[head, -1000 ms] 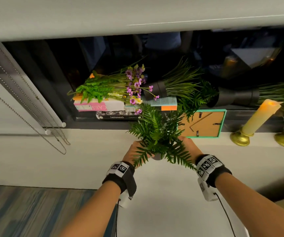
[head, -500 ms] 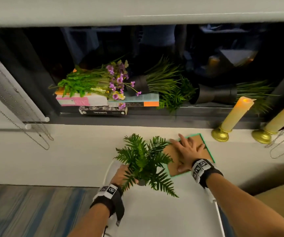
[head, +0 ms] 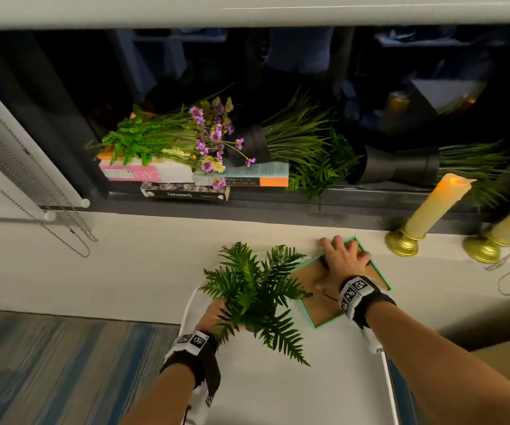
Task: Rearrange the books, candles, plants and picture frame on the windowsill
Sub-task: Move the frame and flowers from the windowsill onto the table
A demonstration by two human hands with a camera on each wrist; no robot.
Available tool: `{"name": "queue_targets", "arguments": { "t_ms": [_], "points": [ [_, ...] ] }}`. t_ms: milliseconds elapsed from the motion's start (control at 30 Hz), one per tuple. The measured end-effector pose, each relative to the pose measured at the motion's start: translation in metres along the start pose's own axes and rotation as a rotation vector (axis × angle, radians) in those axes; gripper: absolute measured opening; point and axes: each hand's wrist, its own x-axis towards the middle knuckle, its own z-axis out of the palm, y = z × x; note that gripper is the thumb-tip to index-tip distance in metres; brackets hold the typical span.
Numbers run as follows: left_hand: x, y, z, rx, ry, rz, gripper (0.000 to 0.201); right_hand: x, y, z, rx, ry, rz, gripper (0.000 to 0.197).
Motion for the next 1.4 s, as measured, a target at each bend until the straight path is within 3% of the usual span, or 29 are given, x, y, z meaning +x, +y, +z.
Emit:
{"name": "queue_targets", "arguments": {
  "t_ms": [167,267,333,467,600,700,767,867,967,1100,1233,1400],
  "points": [
    [0.001,-0.019,-0.006,0.152,-0.077,-0.07,0.025,0.001,0.002,-0.002,-0.018,0.004,0.054,0.104],
    [-0.002,-0.023,-0.012,0.323,-0.124,-0.014,0.026,-0.001,0.004,0.003,-0.011,0.032,0.07,0.103],
    [-0.012,-0.009,-0.021,0.417,-0.013,0.013,0.023,-0.002,0.004,0.004,0.01,0.043,0.075,0.098],
    [-0.018,-0.012,-0.042,0.422,-0.058,-0.013,0.012,-0.005,0.003,0.002,0.018,-0.007,0.153,0.085],
    [-0.024,-0.013,-0.084,0.442,0.002,-0.039,0.026,-0.01,0.002,-0.001,0.01,-0.07,0.258,0.066],
    [-0.025,-0.001,-0.118,0.482,0.085,0.015,0.032,-0.015,0.006,-0.019,0.083,-0.02,0.246,0.057],
    [-0.023,0.009,-0.134,0.501,0.144,0.051,0.032,-0.023,0.011,-0.04,0.121,0.01,0.169,0.053],
    [-0.018,0.036,-0.138,0.51,0.171,0.153,0.031,-0.04,0.02,-0.072,0.159,0.02,-0.098,0.04],
    [-0.011,0.069,-0.121,0.501,0.142,0.262,0.029,-0.058,0.025,-0.082,0.178,0.044,-0.289,0.043],
    [-0.002,0.1,-0.084,0.446,0.046,0.375,0.025,-0.068,0.02,-0.068,0.184,0.021,-0.378,0.037],
    [0.006,0.109,-0.059,0.463,-0.053,0.394,0.023,-0.073,0.012,-0.042,0.174,-0.004,-0.458,0.033],
    [0.016,0.104,-0.071,0.472,0.012,0.364,0.022,-0.077,0.01,0.0,0.209,-0.178,-0.557,0.02]
  ]
}}
